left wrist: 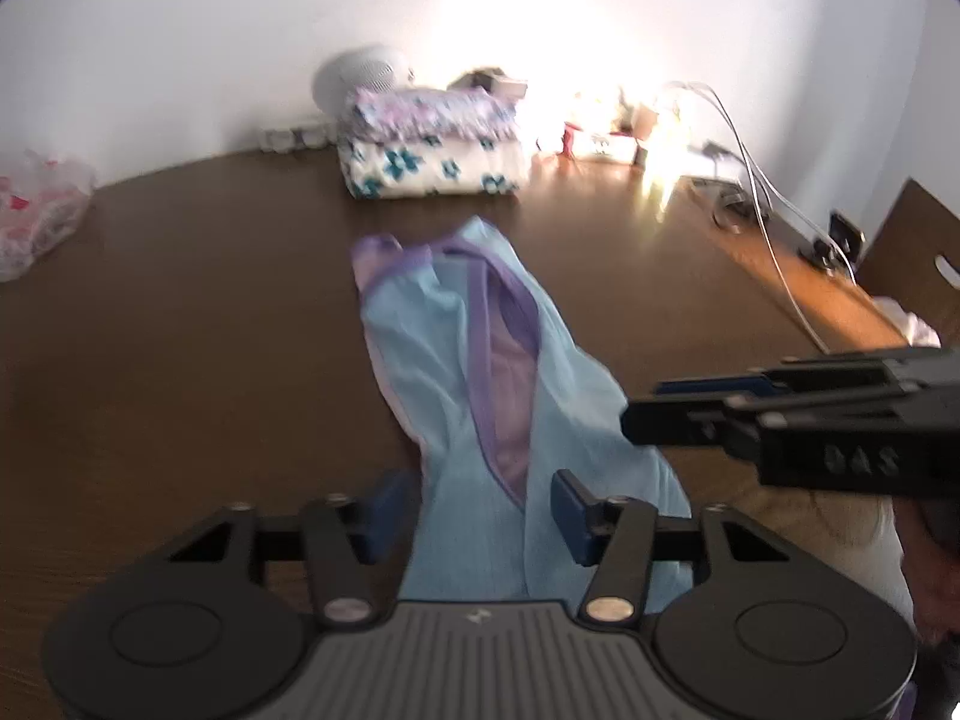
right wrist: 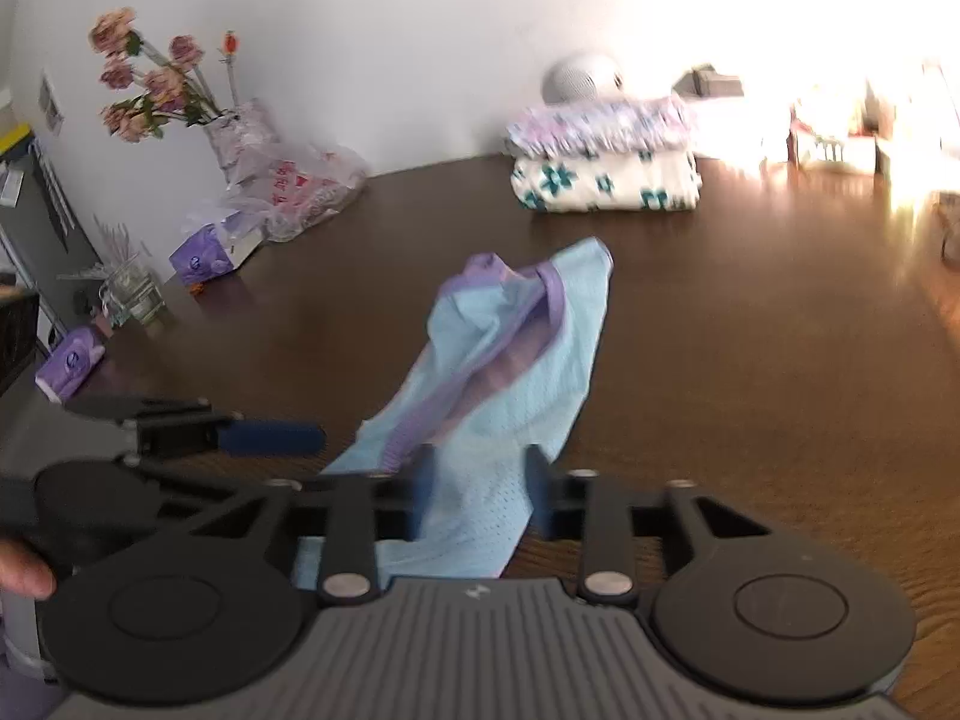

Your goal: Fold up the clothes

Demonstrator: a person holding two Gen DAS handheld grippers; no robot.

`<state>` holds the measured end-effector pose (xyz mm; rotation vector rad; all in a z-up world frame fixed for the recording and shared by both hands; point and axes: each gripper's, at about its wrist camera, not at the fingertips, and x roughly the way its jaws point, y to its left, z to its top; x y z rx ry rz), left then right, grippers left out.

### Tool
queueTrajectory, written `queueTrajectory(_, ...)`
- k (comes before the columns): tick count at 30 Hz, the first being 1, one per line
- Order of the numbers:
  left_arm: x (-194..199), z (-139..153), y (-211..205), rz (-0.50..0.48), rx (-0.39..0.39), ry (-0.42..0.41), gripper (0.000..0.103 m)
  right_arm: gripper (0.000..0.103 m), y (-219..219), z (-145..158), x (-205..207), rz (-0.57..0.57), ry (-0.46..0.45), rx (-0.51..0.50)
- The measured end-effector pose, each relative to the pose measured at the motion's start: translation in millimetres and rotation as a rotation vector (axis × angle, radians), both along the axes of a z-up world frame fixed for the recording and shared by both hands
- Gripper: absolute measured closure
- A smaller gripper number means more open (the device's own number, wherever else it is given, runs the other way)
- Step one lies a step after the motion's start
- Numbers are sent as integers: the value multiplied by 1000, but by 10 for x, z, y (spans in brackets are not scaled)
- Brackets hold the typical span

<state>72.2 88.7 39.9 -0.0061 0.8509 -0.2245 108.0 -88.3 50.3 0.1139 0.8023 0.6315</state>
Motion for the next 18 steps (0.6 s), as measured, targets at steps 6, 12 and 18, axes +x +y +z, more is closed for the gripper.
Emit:
queueTrajectory(6, -121, -121, 227, 102, -120, -22, 101, 103, 63, -108, -37, -11, -50, -60)
queueTrajectory(12, -344, -246, 524, 376, -68, -51, 100, 103, -434, -25, -128, -209, -51, -40)
queueTrajectory(18, -762, 54, 353, 349, 13, -168, 50, 90, -736, 101, -546, -231, -153, -103)
